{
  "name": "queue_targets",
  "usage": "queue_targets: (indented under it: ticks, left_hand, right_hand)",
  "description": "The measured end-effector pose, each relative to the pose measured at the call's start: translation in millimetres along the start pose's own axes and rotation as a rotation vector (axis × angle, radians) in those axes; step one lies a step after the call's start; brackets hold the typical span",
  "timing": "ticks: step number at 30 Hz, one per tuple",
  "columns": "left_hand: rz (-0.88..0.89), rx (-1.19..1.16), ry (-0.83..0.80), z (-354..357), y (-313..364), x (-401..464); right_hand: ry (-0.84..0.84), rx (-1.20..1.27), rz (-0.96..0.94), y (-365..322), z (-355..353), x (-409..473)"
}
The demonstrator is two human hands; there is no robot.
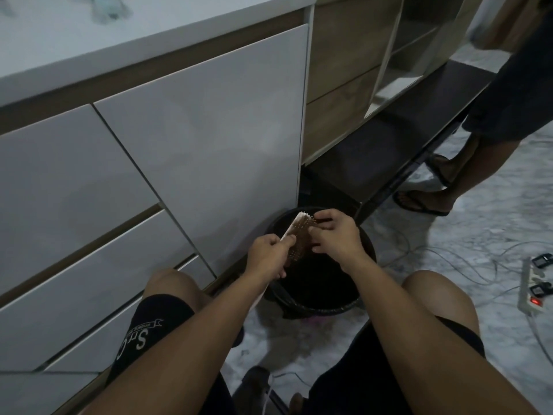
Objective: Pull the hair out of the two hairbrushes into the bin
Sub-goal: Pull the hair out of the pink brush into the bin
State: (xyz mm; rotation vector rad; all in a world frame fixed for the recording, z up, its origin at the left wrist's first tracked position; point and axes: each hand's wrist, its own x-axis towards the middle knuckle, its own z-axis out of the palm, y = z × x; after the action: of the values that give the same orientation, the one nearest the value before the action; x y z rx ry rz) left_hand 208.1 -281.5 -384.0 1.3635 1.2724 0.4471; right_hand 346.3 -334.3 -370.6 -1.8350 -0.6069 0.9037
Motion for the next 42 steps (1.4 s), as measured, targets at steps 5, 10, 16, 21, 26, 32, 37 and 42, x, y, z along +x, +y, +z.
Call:
queue_targets:
  ticks: [5,10,16,21,26,32,37,42]
  left_hand:
    - [0.046,0.022,-0.002,-4.2,-4.2,-0.5]
    - [0.078,0.069,0.015,-8.2,-8.8,2.8]
    - [0.046,0.046,0.048,-12.9,-11.6,4.3]
    - [0.05,0.06,0.035,-15.1,-9.3,4.1]
    - [0.07,0.134,0.027,-12.1,-7.9,3.7]
    - [0.028,0.118,0.066,-17.2,-13.5,3.6]
    - [0.02,0.147,0.07,-18.4,-10.1,3.3]
    - [0.076,0.199,0.061,-14.6,-6.5,2.0]
  right_hand:
    - [0.033,-0.156,-0.1,-1.3,-0.6,3.6]
    - [0.0,-0.228,-0.113,-10.9,-4.2,9.2]
    - [0.02,-0.054,-0.019,-21.1,-6.8,12.6]
    - [-0.002,0.064,0.005,-24.4,-6.3,12.6]
    - [-0.1,-0.087,-0.112,-22.6,-4.2,7.3]
    - [0.122,0.116,-0.079,-23.0,-11.9,15.0]
    - [0.106,0.08,-0.072,-24.9,-13.0,13.2]
    - [0.011,-0.207,-0.149,-22.8,-3.1,4.2]
